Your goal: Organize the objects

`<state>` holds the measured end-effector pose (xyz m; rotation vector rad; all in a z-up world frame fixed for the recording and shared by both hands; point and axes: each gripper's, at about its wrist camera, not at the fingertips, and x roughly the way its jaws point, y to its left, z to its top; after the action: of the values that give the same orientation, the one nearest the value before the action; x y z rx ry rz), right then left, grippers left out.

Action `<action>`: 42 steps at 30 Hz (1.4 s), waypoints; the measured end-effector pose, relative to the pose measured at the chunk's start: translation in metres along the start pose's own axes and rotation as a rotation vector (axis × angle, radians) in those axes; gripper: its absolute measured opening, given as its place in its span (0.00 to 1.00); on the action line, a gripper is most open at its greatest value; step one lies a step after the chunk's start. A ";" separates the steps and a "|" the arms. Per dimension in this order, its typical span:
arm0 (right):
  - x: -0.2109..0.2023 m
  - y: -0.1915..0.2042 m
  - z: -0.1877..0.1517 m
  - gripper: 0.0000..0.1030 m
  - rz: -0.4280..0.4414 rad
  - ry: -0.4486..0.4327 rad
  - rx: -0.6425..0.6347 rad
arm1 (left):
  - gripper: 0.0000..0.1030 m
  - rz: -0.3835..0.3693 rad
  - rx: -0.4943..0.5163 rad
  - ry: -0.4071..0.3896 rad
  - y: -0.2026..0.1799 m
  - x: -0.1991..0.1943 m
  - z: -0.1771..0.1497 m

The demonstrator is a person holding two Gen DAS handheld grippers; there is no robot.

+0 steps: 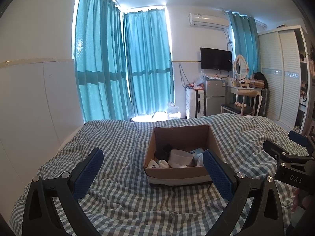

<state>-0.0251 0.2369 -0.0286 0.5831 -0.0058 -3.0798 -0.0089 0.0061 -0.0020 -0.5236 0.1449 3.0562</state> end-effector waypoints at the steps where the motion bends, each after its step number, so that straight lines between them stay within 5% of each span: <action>1: 0.000 0.000 0.000 1.00 0.000 0.000 0.000 | 1.00 0.000 0.001 0.001 0.000 0.000 0.000; 42: 0.005 0.002 -0.004 1.00 0.021 0.035 -0.009 | 1.00 0.038 -0.014 0.049 0.006 0.006 -0.009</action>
<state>-0.0282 0.2349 -0.0337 0.6320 0.0016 -3.0477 -0.0122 -0.0007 -0.0115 -0.6034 0.1365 3.0849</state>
